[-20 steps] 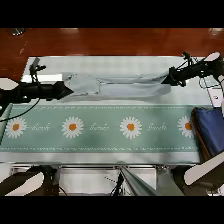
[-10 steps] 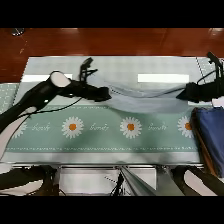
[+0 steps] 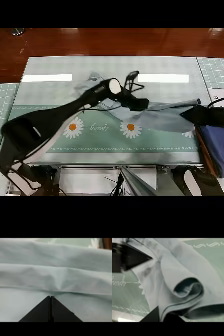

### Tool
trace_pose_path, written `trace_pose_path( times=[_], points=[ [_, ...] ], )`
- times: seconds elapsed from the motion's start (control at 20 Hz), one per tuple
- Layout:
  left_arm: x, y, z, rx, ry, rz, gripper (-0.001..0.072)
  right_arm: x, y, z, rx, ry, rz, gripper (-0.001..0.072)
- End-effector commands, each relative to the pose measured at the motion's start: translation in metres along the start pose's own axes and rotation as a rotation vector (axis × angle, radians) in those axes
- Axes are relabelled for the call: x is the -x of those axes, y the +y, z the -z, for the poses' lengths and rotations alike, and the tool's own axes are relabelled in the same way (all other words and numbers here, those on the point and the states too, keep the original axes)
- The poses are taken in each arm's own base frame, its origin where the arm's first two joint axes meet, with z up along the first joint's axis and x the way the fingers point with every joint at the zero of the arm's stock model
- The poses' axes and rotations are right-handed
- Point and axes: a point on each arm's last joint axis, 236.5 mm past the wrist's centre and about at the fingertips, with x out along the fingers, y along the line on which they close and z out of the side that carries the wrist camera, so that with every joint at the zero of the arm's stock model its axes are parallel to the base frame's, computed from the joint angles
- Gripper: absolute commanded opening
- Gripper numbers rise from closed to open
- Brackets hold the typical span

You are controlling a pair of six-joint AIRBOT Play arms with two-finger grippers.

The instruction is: Fold the shirts.

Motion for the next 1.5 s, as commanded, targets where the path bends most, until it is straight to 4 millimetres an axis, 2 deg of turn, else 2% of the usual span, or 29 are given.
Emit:
trace_pose_path(
  times=[0.0,0.05,0.15,0.25,0.35,0.45,0.55,0.65,0.75,0.8,0.85,0.9,0.95,1.0,1.05,1.15,1.3,1.45],
  points=[
    [-0.045,-0.022,0.062,-0.037,0.175,0.003,0.0019,0.004,0.003,0.003,-0.004,-0.022,-0.002,0.0020],
    [-0.049,-0.026,0.072,-0.060,0.200,0.004,0.0019,0.004,0.003,0.000,0.004,-0.035,-0.001,0.0021],
    [-0.043,-0.032,0.070,-0.112,0.201,0.017,0.0019,0.004,0.003,-0.006,0.006,-0.056,0.000,0.0021],
    [-0.017,-0.024,0.042,-0.096,0.174,0.026,0.0020,0.006,0.008,-0.009,0.014,-0.061,-0.016,0.0021],
    [0.029,0.000,0.000,-0.067,0.103,0.025,0.0020,0.009,0.021,-0.018,0.032,-0.072,-0.066,0.0021],
    [0.095,0.034,-0.038,0.000,0.024,0.017,0.0020,0.010,0.036,-0.031,0.065,-0.086,-0.106,0.0021],
    [0.183,0.070,-0.070,0.056,-0.100,-0.017,0.0020,0.005,0.058,-0.045,0.124,-0.074,-0.143,0.0020],
    [0.280,0.100,-0.087,0.072,-0.277,-0.105,0.0020,-0.010,0.084,-0.056,0.186,-0.025,-0.186,0.0020],
    [0.375,0.114,-0.079,0.063,-0.459,-0.221,0.0020,-0.032,0.115,-0.070,0.249,0.030,-0.228,0.0021],
    [0.419,0.112,-0.066,0.037,-0.546,-0.281,0.0020,-0.047,0.132,-0.078,0.281,0.052,-0.248,0.0020],
    [0.454,0.104,-0.047,0.017,-0.621,-0.327,0.0020,-0.066,0.151,-0.087,0.311,0.074,-0.267,0.0021],
    [0.474,0.093,-0.028,0.002,-0.676,-0.352,0.0020,-0.087,0.167,-0.095,0.332,0.092,-0.282,0.0021],
    [0.485,0.079,-0.005,-0.024,-0.714,-0.372,0.0020,-0.113,0.184,-0.104,0.346,0.107,-0.295,0.0021],
    [0.485,0.067,0.017,-0.040,-0.736,-0.376,0.0020,-0.139,0.198,-0.111,0.354,0.118,-0.303,0.0021],
    [0.479,0.056,0.039,-0.053,-0.751,-0.369,0.0020,-0.166,0.210,-0.117,0.358,0.129,-0.309,0.0021],
    [0.458,0.051,0.074,0.019,-0.800,-0.321,0.0021,-0.214,0.224,-0.123,0.333,0.168,-0.312,0.0021],
    [0.411,0.069,0.119,0.071,-0.777,-0.287,0.0021,-0.267,0.233,-0.124,0.282,0.215,-0.309,0.0021],
    [0.365,0.090,0.145,0.175,-0.714,-0.212,0.0021,-0.292,0.245,-0.124,0.225,0.230,-0.346,0.0021]
  ],
)
